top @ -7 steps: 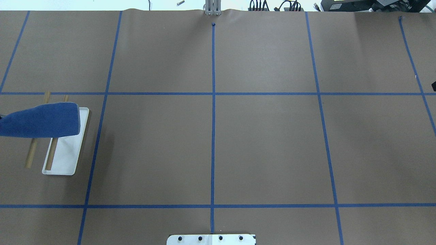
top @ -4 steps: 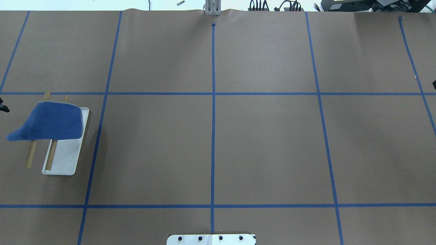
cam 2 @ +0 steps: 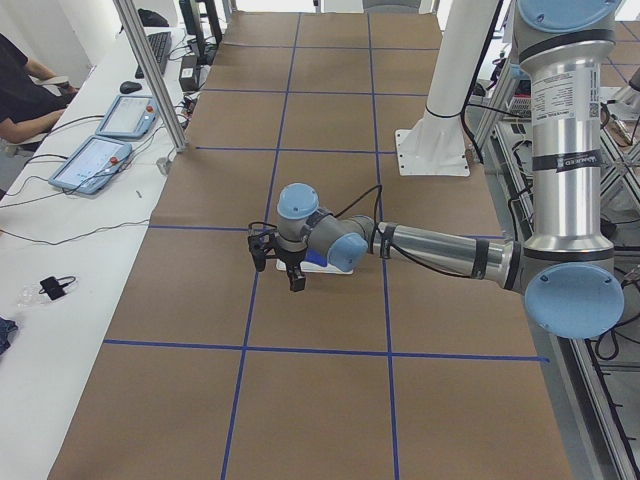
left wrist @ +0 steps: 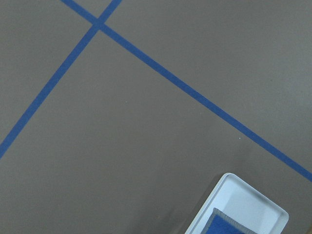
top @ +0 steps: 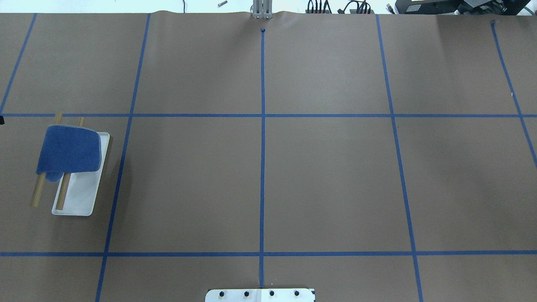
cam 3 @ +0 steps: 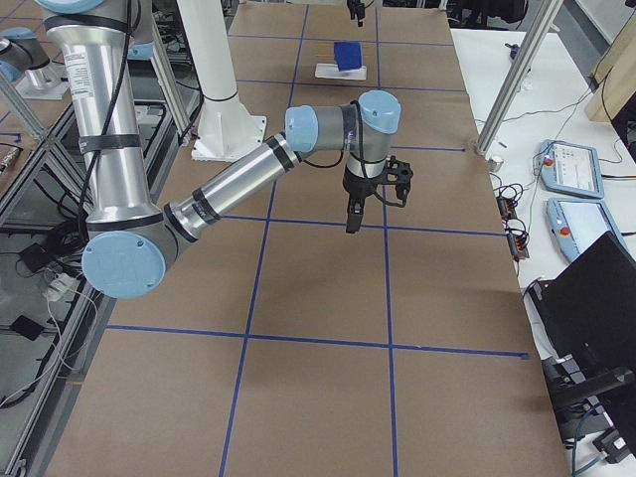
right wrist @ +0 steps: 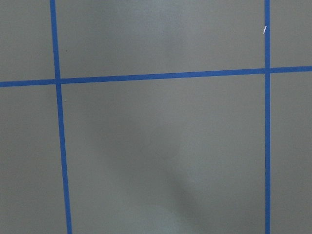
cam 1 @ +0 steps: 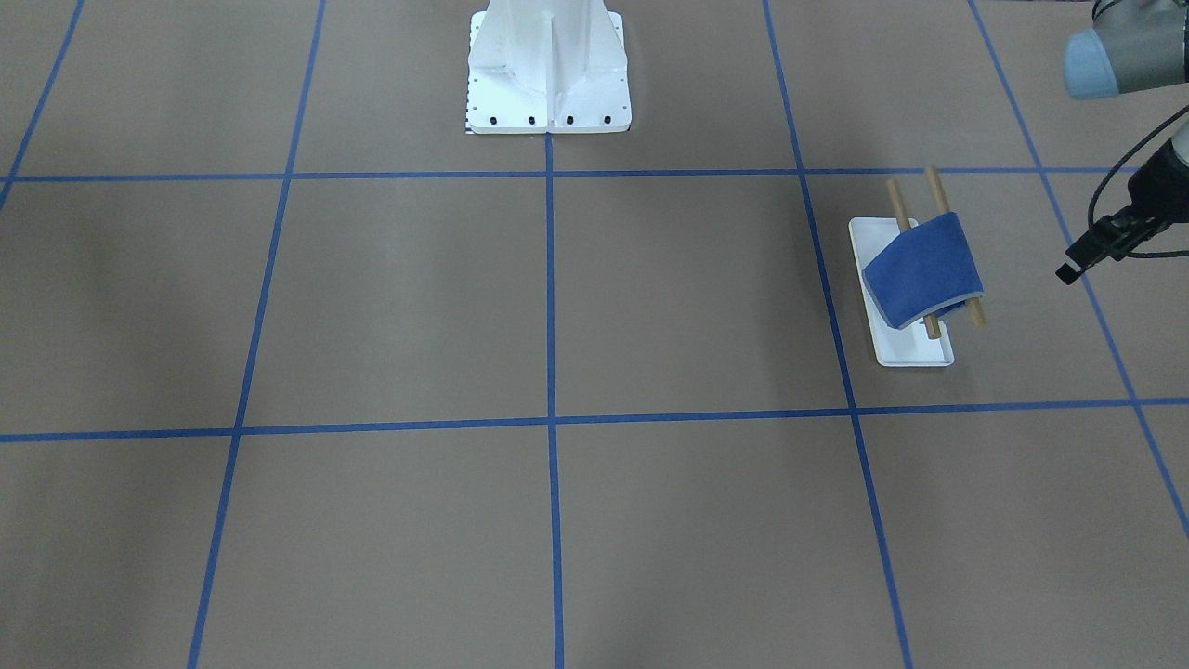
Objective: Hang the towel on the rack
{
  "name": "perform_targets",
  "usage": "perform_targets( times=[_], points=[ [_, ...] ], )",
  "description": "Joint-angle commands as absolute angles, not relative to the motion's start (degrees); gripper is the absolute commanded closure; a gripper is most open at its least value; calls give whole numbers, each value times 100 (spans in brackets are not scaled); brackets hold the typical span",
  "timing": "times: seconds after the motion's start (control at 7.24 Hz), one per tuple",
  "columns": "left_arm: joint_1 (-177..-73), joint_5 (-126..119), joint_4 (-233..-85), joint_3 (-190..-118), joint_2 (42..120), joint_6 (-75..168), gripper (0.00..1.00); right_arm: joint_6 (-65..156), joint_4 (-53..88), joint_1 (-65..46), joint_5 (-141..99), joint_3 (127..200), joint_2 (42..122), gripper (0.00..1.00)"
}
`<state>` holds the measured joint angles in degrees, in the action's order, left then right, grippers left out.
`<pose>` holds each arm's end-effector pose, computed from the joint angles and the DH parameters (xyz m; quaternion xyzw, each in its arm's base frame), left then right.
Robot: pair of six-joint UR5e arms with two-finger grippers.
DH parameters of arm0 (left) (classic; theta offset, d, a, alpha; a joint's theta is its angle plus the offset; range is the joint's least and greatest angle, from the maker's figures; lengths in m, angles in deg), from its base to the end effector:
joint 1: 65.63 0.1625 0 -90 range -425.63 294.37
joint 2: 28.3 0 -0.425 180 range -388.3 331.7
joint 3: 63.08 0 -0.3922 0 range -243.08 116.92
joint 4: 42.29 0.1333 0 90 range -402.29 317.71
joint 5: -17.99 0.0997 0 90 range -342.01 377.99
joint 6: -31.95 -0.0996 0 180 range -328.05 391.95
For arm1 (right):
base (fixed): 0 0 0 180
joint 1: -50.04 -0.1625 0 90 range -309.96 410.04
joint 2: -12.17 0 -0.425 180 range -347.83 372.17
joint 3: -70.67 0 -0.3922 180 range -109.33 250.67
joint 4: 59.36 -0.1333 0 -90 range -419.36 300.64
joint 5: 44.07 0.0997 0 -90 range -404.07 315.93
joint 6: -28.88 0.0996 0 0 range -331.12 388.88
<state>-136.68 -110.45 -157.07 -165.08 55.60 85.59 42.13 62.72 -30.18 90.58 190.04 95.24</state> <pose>0.0853 -0.4682 0.5610 0.0134 0.4037 -0.1884 0.8952 -0.0178 -0.4759 0.4155 -0.0424 -0.3788 0.0140 0.9244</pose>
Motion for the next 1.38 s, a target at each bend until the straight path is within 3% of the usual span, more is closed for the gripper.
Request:
perform_targets(
  times=[0.0, 0.69, 1.24],
  points=[
    [-14207, -11042, -15498, -16372, 5624, 6347, 1, 3988, 6272, -3152, 9058, 18933, 9549, 0],
    [-15605, -10575, -12968, -16311, 6511, 2154, 1, 3057, 5626, -3801, 9050, 18039, 9776, 0],
    [-15607, -10610, -13299, -15547, 6573, 2568, 1, 2931, 3620, -4180, 9067, 16658, 10734, 0]
  ],
)
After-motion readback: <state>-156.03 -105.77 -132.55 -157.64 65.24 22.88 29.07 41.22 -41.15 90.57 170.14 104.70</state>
